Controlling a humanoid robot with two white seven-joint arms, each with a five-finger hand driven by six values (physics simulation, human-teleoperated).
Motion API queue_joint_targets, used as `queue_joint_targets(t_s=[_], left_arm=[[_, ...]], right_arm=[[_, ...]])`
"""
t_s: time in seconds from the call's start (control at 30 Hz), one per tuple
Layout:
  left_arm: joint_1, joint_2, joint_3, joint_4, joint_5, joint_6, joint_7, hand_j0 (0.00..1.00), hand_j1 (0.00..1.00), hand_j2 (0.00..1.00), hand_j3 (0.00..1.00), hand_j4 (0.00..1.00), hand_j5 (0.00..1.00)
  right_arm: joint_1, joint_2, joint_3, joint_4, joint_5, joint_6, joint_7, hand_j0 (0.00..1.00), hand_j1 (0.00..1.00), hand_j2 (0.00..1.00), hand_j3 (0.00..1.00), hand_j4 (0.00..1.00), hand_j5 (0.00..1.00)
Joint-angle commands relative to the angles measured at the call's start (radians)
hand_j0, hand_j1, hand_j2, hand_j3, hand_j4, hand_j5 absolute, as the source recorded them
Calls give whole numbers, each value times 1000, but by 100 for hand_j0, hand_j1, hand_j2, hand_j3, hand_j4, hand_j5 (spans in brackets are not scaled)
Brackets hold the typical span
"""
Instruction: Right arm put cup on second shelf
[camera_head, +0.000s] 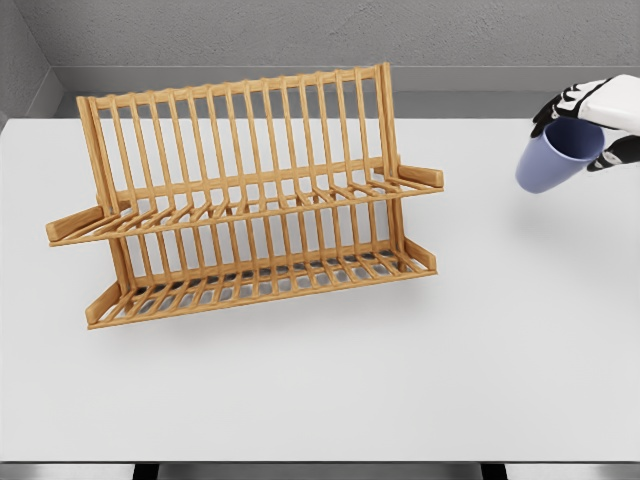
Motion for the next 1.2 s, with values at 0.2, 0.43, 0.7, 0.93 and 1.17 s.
queue_joint_targets(t_s=[0.2, 0.43, 0.7, 0.93, 1.17], left_arm=[[0, 0, 0, 0, 0, 0, 0, 100, 100, 100, 100, 100, 100], [0, 0, 0, 0, 0, 0, 0, 100, 100, 100, 100, 100, 100], [0, 0, 0, 0, 0, 0, 0, 100, 100, 100, 100, 100, 100], [0, 0, 0, 0, 0, 0, 0, 100, 100, 100, 100, 100, 100], [0, 0, 0, 0, 0, 0, 0, 100, 100, 100, 100, 100, 100]], right_arm=[[-23, 20, -1, -2, -6, 3, 0, 61, 61, 61, 61, 61, 61], [-48, 58, -3, -4, -6, 3, 0, 60, 60, 60, 60, 60, 60], [-72, 101, -3, -4, -6, 3, 0, 61, 61, 61, 61, 61, 61], [-86, 141, -1, -4, -8, 3, 0, 59, 59, 59, 59, 59, 59], [-104, 184, 8, -85, -9, 3, 0, 59, 59, 59, 59, 59, 59]])
